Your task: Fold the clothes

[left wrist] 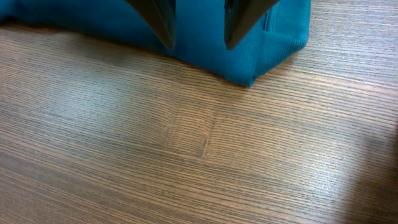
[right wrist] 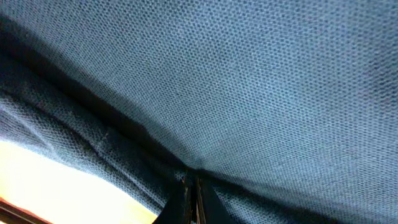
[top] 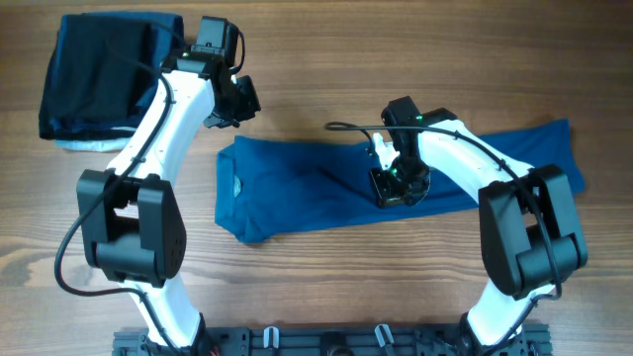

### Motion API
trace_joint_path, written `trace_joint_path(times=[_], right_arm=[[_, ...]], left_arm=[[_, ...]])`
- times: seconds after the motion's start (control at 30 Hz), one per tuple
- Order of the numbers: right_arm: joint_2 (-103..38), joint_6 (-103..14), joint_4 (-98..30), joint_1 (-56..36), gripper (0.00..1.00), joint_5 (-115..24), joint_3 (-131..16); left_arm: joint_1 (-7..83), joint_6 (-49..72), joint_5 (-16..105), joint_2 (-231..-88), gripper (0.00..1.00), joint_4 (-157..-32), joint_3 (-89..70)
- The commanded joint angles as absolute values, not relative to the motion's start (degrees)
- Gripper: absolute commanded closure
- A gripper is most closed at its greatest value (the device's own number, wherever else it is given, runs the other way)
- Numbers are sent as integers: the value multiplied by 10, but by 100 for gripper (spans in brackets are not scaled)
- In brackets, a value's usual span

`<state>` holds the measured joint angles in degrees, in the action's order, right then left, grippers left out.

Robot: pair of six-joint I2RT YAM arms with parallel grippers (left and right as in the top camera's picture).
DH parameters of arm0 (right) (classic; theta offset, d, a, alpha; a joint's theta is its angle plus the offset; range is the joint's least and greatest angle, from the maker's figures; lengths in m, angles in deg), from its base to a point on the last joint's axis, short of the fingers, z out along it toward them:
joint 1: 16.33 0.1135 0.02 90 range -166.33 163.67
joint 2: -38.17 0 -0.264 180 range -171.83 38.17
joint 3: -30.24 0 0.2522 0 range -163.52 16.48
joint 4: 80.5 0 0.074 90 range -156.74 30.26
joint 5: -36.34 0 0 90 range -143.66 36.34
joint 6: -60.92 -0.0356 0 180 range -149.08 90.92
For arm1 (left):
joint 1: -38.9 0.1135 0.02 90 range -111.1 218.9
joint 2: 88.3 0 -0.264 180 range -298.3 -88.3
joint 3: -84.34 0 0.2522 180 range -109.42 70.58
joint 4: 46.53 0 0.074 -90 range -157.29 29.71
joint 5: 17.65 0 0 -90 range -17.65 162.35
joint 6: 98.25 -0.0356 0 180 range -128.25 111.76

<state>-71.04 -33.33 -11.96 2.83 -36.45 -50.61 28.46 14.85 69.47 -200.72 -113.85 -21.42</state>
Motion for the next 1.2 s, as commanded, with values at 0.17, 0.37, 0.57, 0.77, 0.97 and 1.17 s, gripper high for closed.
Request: trace_joint_path(times=[0.17, 0.37, 0.57, 0.77, 0.97, 1.17], right_arm=[[-703, -353, -153, 30, 96, -360, -511], [-653, -370, -175, 29, 96, -363, -535], [-680, -419, -235, 48, 96, -360, -502], [-706, -426, -237, 53, 96, -321, -502], [-706, -427, -221, 70, 96, -291, -502], [-706, -428, -182, 116, 96, -291, -502]], left_arm=[[284, 154, 692, -2011, 75, -1139, -215], [284, 153, 692, -2011, 75, -1141, -215], [284, 153, 692, -2011, 75, -1140, -215], [284, 153, 692, -2011, 75, -1140, -215], [284, 153, 692, -2011, 75, -1141, -215], [284, 153, 692, -2011, 75, -1141, -215]])
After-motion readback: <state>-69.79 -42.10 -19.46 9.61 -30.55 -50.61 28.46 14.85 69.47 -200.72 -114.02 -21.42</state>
